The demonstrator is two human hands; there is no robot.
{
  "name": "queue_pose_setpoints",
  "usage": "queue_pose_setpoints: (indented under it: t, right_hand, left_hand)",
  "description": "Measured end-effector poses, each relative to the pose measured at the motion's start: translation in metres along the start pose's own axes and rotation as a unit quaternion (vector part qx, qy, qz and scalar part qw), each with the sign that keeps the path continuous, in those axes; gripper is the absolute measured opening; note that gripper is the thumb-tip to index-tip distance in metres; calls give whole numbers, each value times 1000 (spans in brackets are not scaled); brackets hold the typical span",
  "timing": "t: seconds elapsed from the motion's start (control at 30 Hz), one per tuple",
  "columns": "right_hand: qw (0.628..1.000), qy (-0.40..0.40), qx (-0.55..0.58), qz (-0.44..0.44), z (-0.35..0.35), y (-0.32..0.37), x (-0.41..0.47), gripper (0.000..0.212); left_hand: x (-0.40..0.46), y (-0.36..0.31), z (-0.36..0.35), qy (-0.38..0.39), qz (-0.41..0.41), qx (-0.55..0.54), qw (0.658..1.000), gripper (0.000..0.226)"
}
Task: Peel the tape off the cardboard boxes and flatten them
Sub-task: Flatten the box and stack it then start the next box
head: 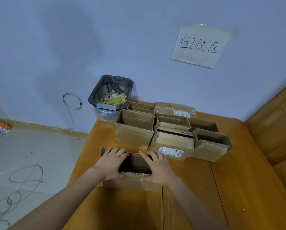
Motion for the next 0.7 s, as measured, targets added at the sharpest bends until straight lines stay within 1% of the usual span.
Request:
queue_pose_setpoints:
  t: [0.1, 0.17, 0.33, 0.43, 0.5, 0.57, 0.63, 0.7]
  right_hand:
    - [1000, -2, 9, 19, 12, -3, -3, 100]
    - [999, 21, 34, 27, 22, -7, -3, 100]
    - [988, 122, 96, 13, 29, -13, 1, 99]
    - [982, 146, 123, -7, 18, -12, 5, 99]
    - [982, 140, 127, -20, 11, -10, 8, 98]
    - [984, 119, 132, -33, 7, -10, 10, 97]
    - [990, 71, 119, -39, 5, -11, 12, 94]
    - [995, 5, 89, -45, 3, -12, 13, 89]
  left_hand:
    - [-2, 3, 10, -23, -11, -18, 1000, 89]
    - [-1, 4, 16, -23, -18, -38, 999, 89]
    - [7, 3, 16, 54, -21, -81, 995, 83]
    - [6, -3, 1, 80, -10, -86, 993, 87]
    - [5, -4, -5, 59, -4, -72, 996, 90]
    - [4, -3, -6, 18, -1, -65, 998, 89]
    - [4, -2, -7, -28, 4, -61, 998, 87]
    - [3, -1, -10, -63, 24, -51, 996, 84]
Point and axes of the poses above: each hand's wrist, its own x-axis towards the middle knuckle, its own z-axis out of the back of the hand, y = z × x, the point moved 2 cm from there along x, towards the middle knuckle, and after that the axes turned 3 degrees about y, right-handed, at the moved point
